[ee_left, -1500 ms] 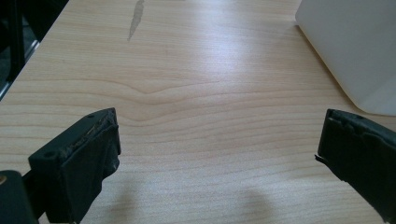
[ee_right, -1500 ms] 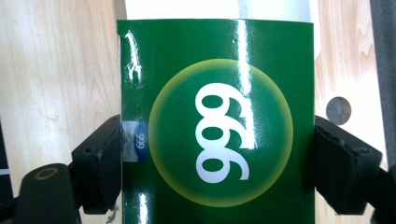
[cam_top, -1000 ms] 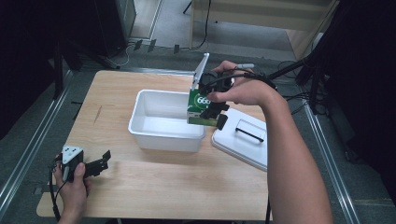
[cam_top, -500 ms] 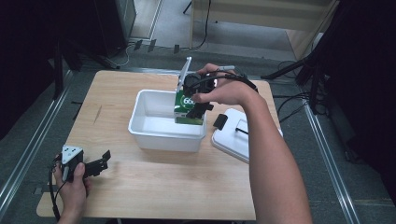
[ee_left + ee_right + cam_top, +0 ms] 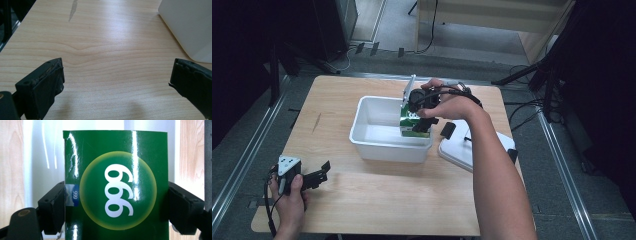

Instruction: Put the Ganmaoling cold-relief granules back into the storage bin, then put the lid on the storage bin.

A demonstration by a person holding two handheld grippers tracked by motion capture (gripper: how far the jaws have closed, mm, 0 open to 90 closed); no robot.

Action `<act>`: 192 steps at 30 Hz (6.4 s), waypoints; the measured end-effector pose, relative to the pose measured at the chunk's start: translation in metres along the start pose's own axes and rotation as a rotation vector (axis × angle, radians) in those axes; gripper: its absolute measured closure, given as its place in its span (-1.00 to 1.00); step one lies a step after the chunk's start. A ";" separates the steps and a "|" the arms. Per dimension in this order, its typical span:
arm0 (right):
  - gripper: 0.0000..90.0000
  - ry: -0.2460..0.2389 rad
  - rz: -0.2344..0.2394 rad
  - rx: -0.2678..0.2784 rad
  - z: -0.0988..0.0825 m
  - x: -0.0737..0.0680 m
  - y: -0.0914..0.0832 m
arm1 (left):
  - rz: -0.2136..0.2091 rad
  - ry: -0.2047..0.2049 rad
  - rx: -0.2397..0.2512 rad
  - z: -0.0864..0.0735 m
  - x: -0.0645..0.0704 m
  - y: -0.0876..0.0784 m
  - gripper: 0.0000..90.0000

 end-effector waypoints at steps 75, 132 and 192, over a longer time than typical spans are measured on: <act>-0.54 0.419 -0.143 -0.064 -0.177 -0.027 -0.014 | 0.002 0.007 0.000 0.000 0.001 0.000 -1.00; 0.91 0.329 -0.192 -0.084 -0.192 -0.023 -0.074 | 0.009 0.006 0.001 -0.001 0.002 0.000 -1.00; 0.91 0.035 -0.085 0.007 0.034 0.000 -0.072 | -0.008 -0.007 -0.004 0.000 0.000 -0.001 -1.00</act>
Point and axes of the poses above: each handheld gripper's, and its own axes: y roughly forward along the jaws, z roughly out of its top, x roughly to its right, the point moved 1 cm from there along y, roughly forward along the jaws
